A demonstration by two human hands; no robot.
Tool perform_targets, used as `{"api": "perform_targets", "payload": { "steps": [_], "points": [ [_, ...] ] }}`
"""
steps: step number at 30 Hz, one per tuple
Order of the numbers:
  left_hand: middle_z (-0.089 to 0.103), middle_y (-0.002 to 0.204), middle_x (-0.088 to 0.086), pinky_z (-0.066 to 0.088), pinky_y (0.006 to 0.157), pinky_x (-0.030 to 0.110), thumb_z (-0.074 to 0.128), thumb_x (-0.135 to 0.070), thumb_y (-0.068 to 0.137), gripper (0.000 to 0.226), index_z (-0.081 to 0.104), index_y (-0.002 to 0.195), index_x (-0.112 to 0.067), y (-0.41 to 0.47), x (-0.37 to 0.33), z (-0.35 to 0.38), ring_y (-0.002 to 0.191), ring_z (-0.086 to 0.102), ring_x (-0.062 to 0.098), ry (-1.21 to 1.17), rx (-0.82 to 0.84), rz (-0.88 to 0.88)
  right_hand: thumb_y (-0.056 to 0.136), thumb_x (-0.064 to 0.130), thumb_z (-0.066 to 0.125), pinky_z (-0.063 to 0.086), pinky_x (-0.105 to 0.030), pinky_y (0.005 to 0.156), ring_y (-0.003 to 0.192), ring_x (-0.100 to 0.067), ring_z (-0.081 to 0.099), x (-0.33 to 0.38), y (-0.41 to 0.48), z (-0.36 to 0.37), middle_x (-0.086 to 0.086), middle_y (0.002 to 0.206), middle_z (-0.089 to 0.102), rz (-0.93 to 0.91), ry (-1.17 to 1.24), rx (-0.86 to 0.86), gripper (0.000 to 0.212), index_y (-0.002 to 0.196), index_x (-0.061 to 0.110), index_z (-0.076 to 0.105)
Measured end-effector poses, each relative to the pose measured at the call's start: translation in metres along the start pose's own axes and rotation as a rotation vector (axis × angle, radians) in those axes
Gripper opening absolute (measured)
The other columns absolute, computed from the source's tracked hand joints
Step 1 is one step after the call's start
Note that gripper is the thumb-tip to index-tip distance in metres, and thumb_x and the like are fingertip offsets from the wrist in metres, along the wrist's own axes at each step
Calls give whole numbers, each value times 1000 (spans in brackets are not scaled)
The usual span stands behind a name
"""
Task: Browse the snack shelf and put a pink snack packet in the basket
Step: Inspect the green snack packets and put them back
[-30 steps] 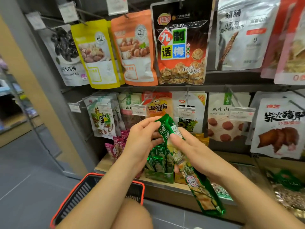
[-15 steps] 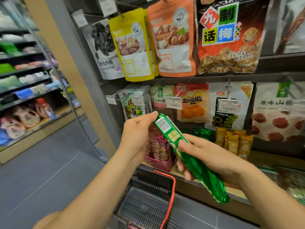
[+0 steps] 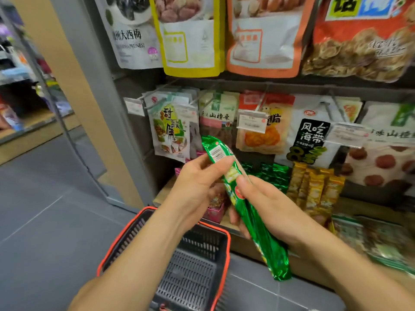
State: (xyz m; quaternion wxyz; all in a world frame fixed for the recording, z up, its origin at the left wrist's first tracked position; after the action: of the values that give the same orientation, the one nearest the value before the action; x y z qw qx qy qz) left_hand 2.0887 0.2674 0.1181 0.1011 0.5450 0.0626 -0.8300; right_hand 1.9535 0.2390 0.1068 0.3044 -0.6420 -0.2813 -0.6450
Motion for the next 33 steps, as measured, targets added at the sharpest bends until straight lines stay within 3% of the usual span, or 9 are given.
{"api": "perform_targets", "payload": {
  "steps": [3, 7, 11, 15, 19, 23, 27, 29, 33],
  "points": [
    [71, 78, 3, 54, 60, 23, 73, -22, 66, 34, 67, 96, -7, 7, 3, 3, 68, 66, 13, 33, -18, 39, 74, 57, 53, 50, -29, 44, 47, -23, 61, -5, 5, -1, 1, 62, 62, 15, 4, -93, 54, 100, 11, 45],
    [71, 74, -1, 54, 59, 22, 75, -28, 63, 34, 68, 91, -11, 18, 1, -4, 66, 65, 10, 9, -198, 139, 73, 48, 63, 57, -36, 66, 71, -23, 69, -7, 3, -18, -2, 81, 63, 124, -86, -44, 46, 105, 18, 54],
    [69, 71, -5, 50, 54, 18, 73, -30, 65, 29, 67, 88, -15, 25, 0, -9, 62, 63, 5, -89, -297, 176, 78, 48, 55, 56, -30, 63, 70, -17, 66, -6, -5, -22, -4, 83, 56, 205, -166, 28, 37, 97, 16, 56],
    [69, 73, -4, 51, 56, 20, 73, -29, 66, 32, 65, 93, -13, 29, 9, -1, 64, 64, 7, -58, -212, 104, 93, 23, 55, 58, -31, 63, 66, -20, 65, -3, -6, -24, -10, 86, 63, 127, -89, -82, 20, 110, 15, 59],
    [73, 90, 11, 59, 71, 31, 82, -23, 69, 37, 66, 98, -6, 22, 30, 16, 77, 70, 20, 26, -27, -19, 98, 15, 51, 59, -33, 70, 73, -20, 64, -1, -1, -26, -11, 93, 64, 90, 30, -170, 24, 120, 17, 59],
    [75, 100, 5, 60, 74, 35, 76, -28, 71, 36, 69, 104, -17, 17, 37, 21, 92, 71, 21, 264, 22, 5, 97, 7, 42, 52, -37, 79, 86, -16, 66, -4, -1, -29, -7, 105, 71, 138, 159, -187, 35, 122, 23, 61],
    [74, 89, -9, 54, 71, 23, 78, -27, 76, 25, 71, 100, -27, 13, 35, 18, 79, 67, 7, 617, 133, 148, 83, 36, 67, 43, -42, 98, 112, -6, 62, 4, -8, -49, 12, 118, 68, 35, 64, -214, 37, 119, 43, 60],
    [72, 82, -15, 46, 66, 16, 77, -31, 76, 22, 70, 97, -31, 8, 41, 23, 70, 61, -3, 762, 210, 167, 77, 45, 74, 50, -41, 93, 109, -11, 66, 6, -11, -57, 9, 115, 70, -56, 50, -294, 45, 119, 38, 61],
    [70, 80, -18, 44, 65, 13, 75, -40, 70, 33, 67, 100, -29, 3, 50, 37, 68, 60, -4, 757, 241, 138, 72, 32, 70, 58, -26, 72, 95, -14, 71, 11, -18, -72, 3, 103, 74, -249, 59, -511, 45, 114, 23, 60]
  ]
}}
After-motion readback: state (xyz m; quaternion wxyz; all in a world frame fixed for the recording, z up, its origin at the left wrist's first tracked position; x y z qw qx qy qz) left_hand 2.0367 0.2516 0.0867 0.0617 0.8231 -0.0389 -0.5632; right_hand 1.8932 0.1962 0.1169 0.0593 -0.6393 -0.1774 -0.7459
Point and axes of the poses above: each hand's wrist, its own y-axis towards the middle knuckle, its own z-axis out of the palm, x = y × z, the point moved 2 cm from there along y, towards the middle knuckle
